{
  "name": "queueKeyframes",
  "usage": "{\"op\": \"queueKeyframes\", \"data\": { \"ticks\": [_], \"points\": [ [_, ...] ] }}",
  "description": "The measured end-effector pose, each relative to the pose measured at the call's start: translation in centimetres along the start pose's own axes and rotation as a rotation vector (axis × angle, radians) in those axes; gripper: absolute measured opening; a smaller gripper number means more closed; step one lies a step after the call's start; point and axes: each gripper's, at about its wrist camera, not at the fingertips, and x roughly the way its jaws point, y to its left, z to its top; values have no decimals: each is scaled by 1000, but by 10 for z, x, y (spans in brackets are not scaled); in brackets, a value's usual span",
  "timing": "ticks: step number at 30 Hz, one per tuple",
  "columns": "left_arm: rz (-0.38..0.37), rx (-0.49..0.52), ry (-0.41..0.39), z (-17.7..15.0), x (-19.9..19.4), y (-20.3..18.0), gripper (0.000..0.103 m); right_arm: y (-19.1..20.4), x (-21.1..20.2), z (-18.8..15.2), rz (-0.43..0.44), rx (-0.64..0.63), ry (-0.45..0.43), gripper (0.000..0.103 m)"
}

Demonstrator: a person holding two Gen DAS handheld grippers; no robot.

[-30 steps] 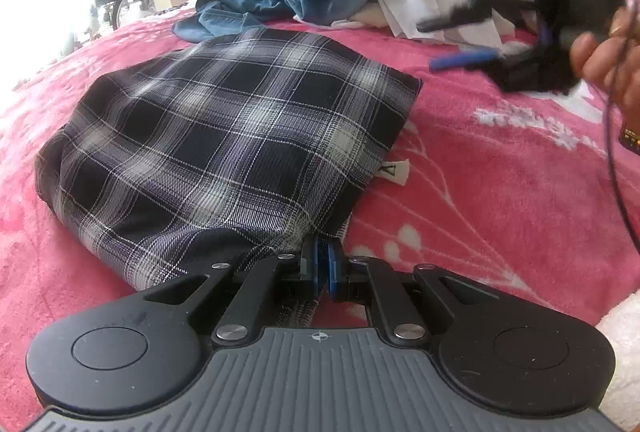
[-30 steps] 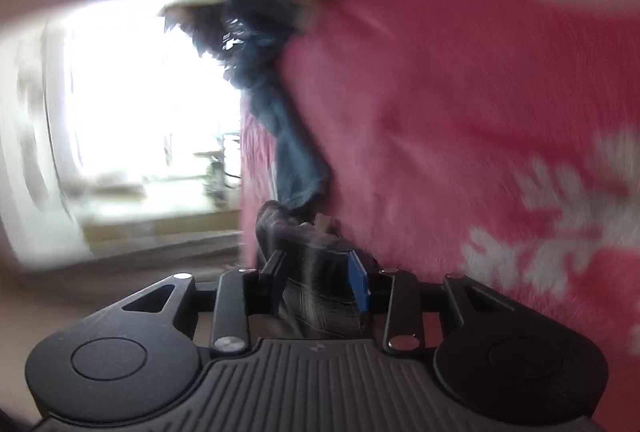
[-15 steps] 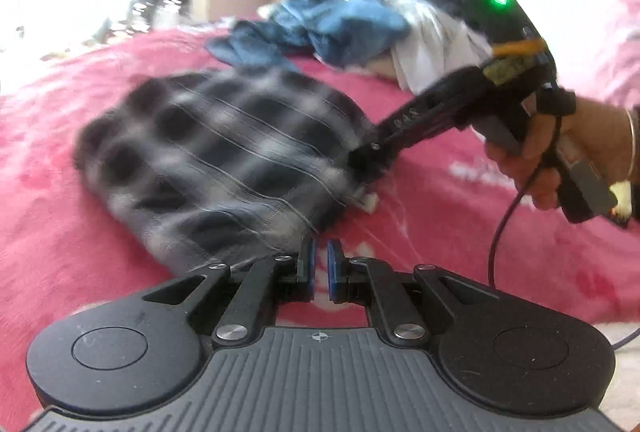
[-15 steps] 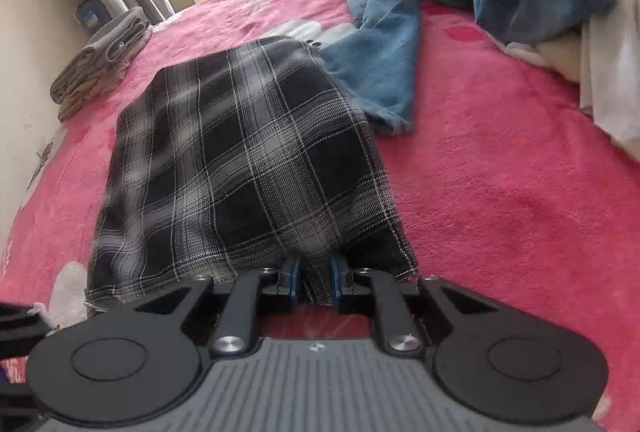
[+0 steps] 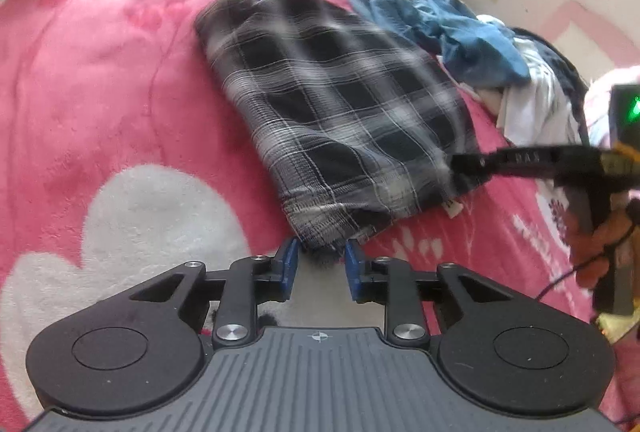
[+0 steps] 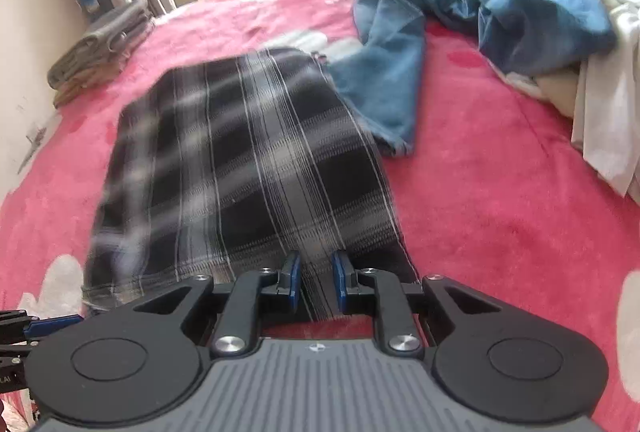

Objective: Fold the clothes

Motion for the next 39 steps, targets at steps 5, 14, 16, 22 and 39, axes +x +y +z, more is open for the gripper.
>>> {"op": "queueKeyframes", "data": {
  "ticks": [5,14,16,22,39],
  "points": [
    [-51,-77,36,-3,7,9,5,0,3,-2,-7,8,11,19],
    [-119,-137,115,-11,9,8,1,0,5,-3,-11,-2,13,19],
    [-118,-123,136,-15,12,8,1,0,6,-4,-11,-7,14,19],
    [-111,16,164,-25,1,-7,1,0,6,-2,-12,-24,16,19],
    [3,240,11,9,22,-35,19,20,18,20,-99,-240,-65,17]
  ]
}}
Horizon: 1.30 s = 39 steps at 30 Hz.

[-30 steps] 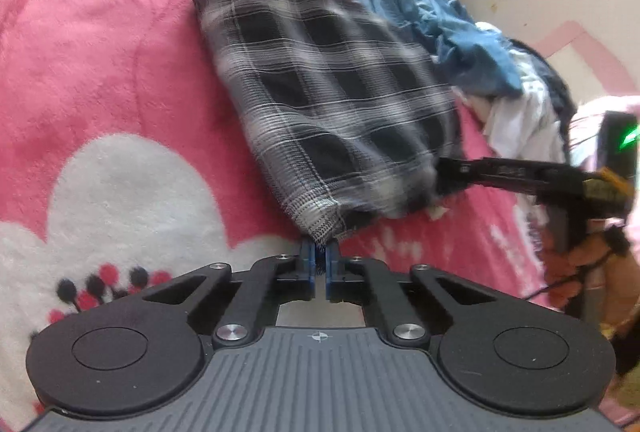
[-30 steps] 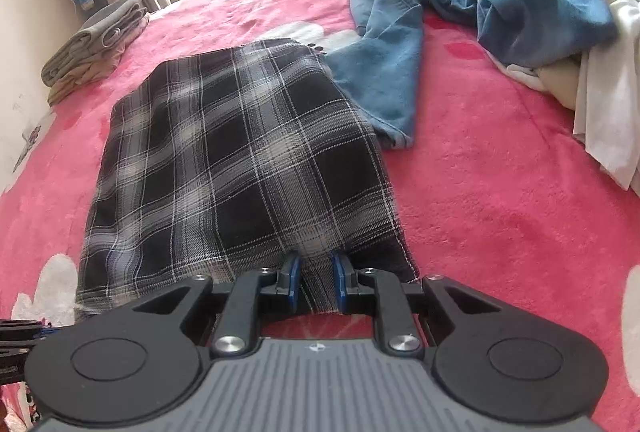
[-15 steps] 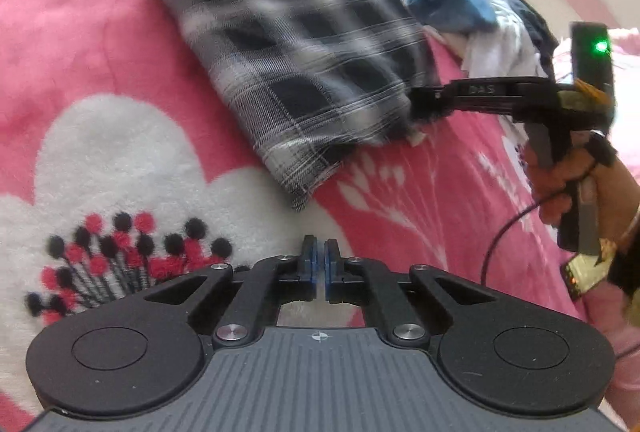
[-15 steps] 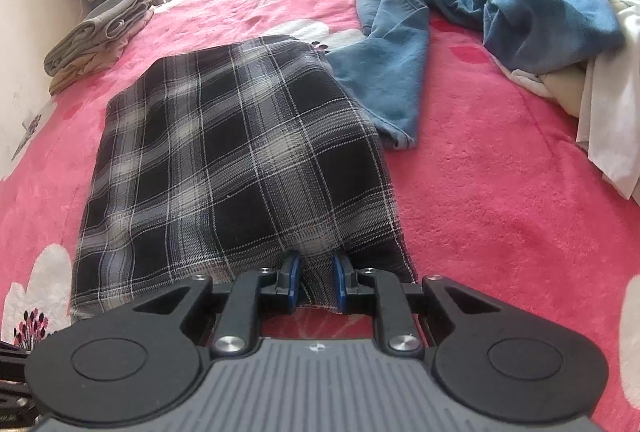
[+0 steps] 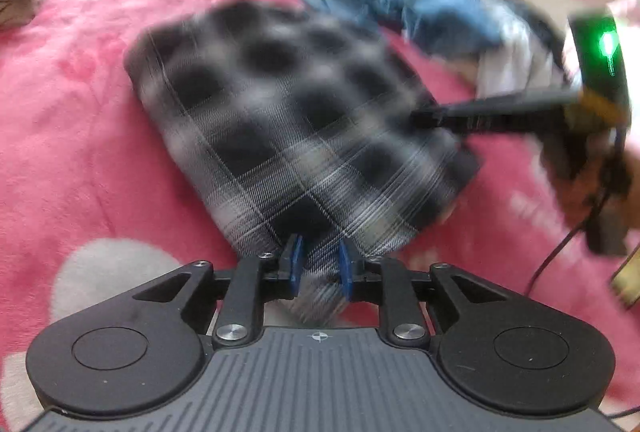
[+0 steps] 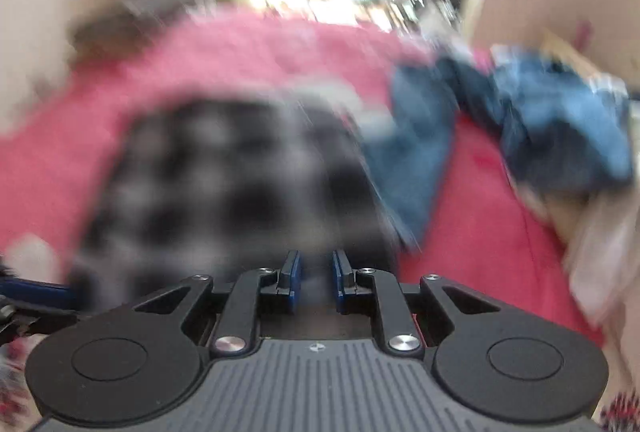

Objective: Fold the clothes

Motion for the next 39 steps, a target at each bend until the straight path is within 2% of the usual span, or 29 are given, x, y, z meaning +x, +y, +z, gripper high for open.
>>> {"op": "queueKeyframes", "data": {
  "ticks": [3,6,8,10,12,14,16,18,20,23,25,27,30,31,35,36,39],
  "points": [
    [17,45,-26,-4,-2,-5,20,-12,-1,6,-14,2,18,17],
    [-15,-13,-31,1,-13,4,20,-17,-15,25,-28,10,1,17],
    [-21,-42,-76,7,-20,9,21,-18,-25,38,-6,19,-69,18],
    [-26,-72,-121,13,-28,14,25,-18,-23,49,55,43,-106,18],
    [-6,-98,-99,17,-16,20,26,-18,-3,53,86,54,-81,18],
    [-2,-111,-34,15,4,24,25,-22,29,48,49,50,-1,17],
    [-16,-103,-48,12,2,25,25,-26,46,46,19,60,48,20],
    [-29,-85,-73,14,-8,24,25,-25,37,58,-11,51,32,20],
    [-31,-92,-114,20,-17,27,26,-14,22,71,-31,-1,-21,20],
    [-15,-133,-160,32,-16,37,26,2,10,93,76,-16,-78,20],
    [14,-169,-128,35,1,43,26,17,19,105,175,-29,-80,20],
    [33,-195,-99,26,14,47,26,31,42,114,213,-33,-46,20],
    [35,-173,-139,15,11,46,27,34,98,116,127,2,66,18],
    [35,-162,-146,13,9,45,27,32,109,116,108,25,79,18],
    [1,-187,-168,9,10,53,28,54,84,136,40,-43,29,21],
    [-5,-192,-170,10,11,54,29,63,74,139,66,-80,6,22],
    [-21,-201,-174,11,12,57,30,95,45,144,235,-218,-59,23]
  ]
}}
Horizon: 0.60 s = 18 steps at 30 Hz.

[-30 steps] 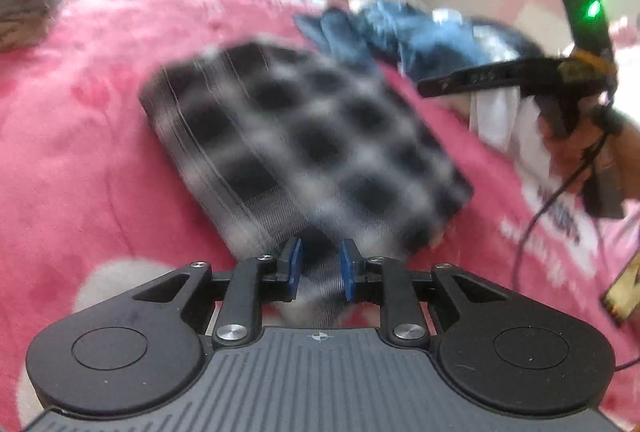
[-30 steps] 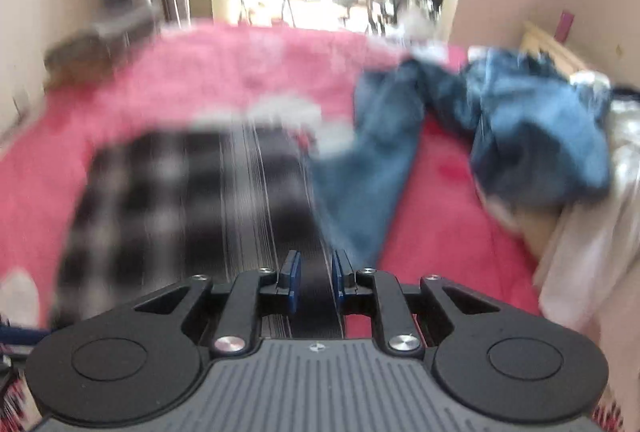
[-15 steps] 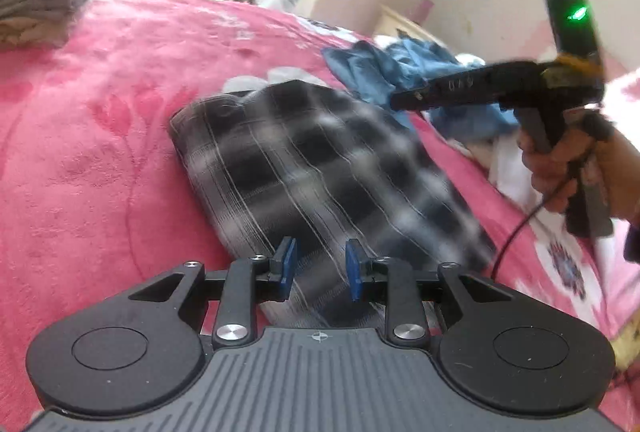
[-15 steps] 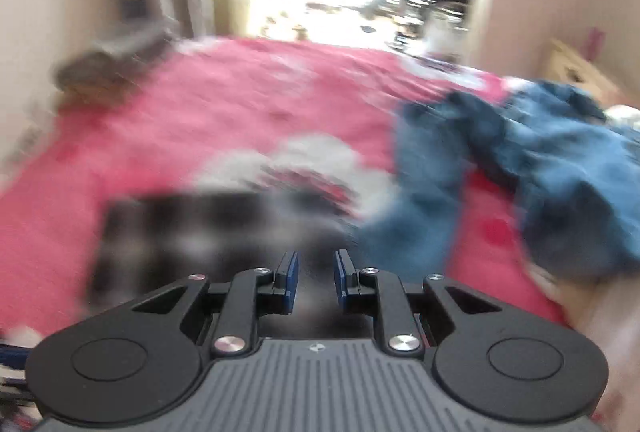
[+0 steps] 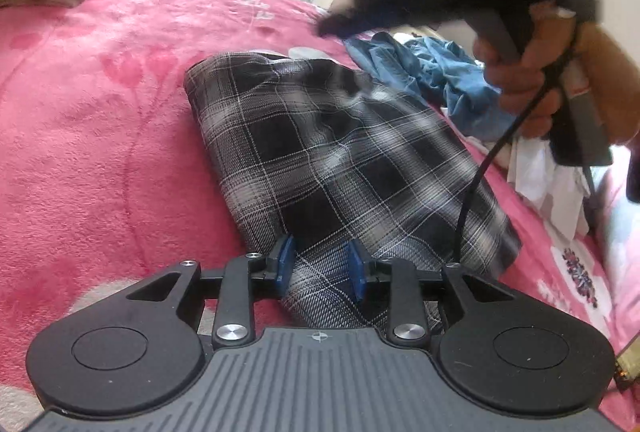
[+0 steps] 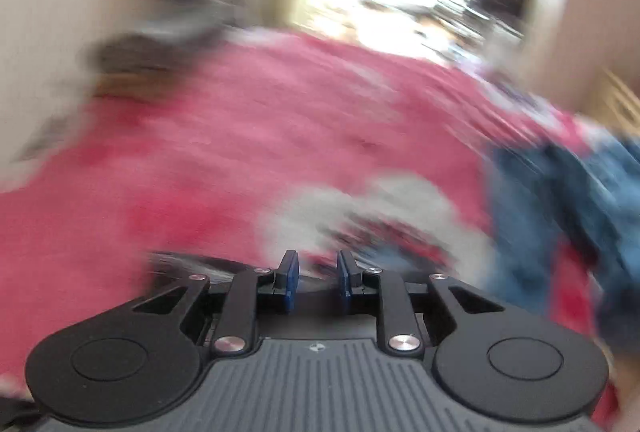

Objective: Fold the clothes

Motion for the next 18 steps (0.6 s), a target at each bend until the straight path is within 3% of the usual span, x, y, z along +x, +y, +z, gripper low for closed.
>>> {"op": "queueKeyframes", "data": {
  "ticks": [2,4,6,9,11,14,18],
  "points": [
    [-7,1,-2,-1,0,2,30,22,7,4,110,-67,38,23],
    [-10,-1,-2,0,-1,2,30,36,35,3,160,-74,117,22],
    [-8,-3,-3,-1,-2,2,30,47,75,-4,110,-109,193,22],
    [-18,-20,-5,-2,-4,6,30,44,99,-3,83,-66,179,25],
    [-26,-36,-1,0,-3,9,30,41,95,8,72,-35,198,25],
    [-32,-44,3,1,-2,10,30,38,67,19,61,-91,157,25],
    [-31,-56,12,4,1,10,30,13,18,11,14,-70,177,26]
  ]
}}
